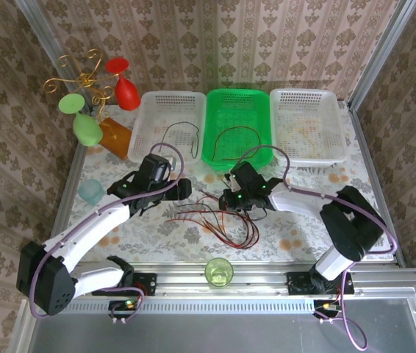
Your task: Untangle the cables
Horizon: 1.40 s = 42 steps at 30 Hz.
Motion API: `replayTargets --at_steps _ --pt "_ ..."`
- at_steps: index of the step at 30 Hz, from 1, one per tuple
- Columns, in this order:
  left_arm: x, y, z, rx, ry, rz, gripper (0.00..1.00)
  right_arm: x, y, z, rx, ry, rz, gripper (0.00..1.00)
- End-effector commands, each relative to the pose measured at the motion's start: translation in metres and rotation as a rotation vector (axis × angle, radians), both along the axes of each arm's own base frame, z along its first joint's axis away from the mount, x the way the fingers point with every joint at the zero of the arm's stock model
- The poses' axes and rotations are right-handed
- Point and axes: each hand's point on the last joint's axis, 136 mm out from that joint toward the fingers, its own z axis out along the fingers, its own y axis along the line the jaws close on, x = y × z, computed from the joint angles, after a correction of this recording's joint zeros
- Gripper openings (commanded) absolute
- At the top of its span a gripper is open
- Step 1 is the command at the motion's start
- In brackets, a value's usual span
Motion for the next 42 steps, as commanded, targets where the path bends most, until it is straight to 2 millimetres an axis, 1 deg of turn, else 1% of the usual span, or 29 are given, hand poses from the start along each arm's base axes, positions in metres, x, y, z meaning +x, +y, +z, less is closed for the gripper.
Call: replayTargets --at_steps 1,4,6,10,13,16,21,24,26,29,33,37,39,42 --pt "0.005 -0.011 0.043 -0.091 -0.092 -0.018 0.74 0.009 -0.002 0.044 0.035 -0.153 0.024 0.00" --pt "0.007 -0.012 0.062 -0.122 -0.135 -0.020 0.74 0.012 -0.007 0.073 0.085 -0.252 0.022 0.00" --pt "0.008 -0.013 0.074 -0.137 -0.159 -0.021 0.74 0.015 -0.012 0.098 0.125 -0.333 0.015 0.00" --pt "0.008 -0.013 0.095 -0.168 -0.200 -0.028 0.74 0.021 -0.022 0.140 0.194 -0.452 -0.018 0.00" --pt "0.007 -0.014 0.110 -0.199 -0.224 -0.031 0.75 0.025 -0.028 0.167 0.246 -0.513 -0.037 0.00" --pt "0.005 -0.014 0.127 -0.218 -0.248 -0.042 0.75 0.030 -0.032 0.189 0.300 -0.559 -0.058 0.00" --pt "0.001 -0.017 0.155 -0.226 -0.317 -0.101 0.76 0.036 -0.040 0.218 0.345 -0.615 -0.074 0.00" --pt "-0.001 -0.025 0.164 -0.262 -0.326 -0.137 0.75 0.039 -0.046 0.235 0.365 -0.654 -0.092 0.00" --pt "-0.003 -0.032 0.168 -0.294 -0.320 -0.165 0.75 0.041 -0.049 0.245 0.383 -0.677 -0.103 0.00" --pt "-0.005 -0.042 0.165 -0.297 -0.325 -0.210 0.75 0.042 -0.051 0.256 0.399 -0.698 -0.113 0.00" --pt "0.000 -0.047 0.149 -0.265 -0.274 -0.214 0.74 0.047 -0.059 0.259 0.396 -0.702 -0.144 0.00" --pt "-0.003 -0.075 0.155 -0.324 -0.253 -0.311 0.75 0.049 -0.062 0.262 0.405 -0.694 -0.149 0.00" --pt "-0.003 -0.084 0.152 -0.345 -0.234 -0.325 0.75 0.050 -0.062 0.265 0.413 -0.700 -0.151 0.00" --pt "0.002 -0.092 0.145 -0.408 -0.191 -0.287 0.75 0.051 -0.065 0.273 0.430 -0.721 -0.171 0.00"
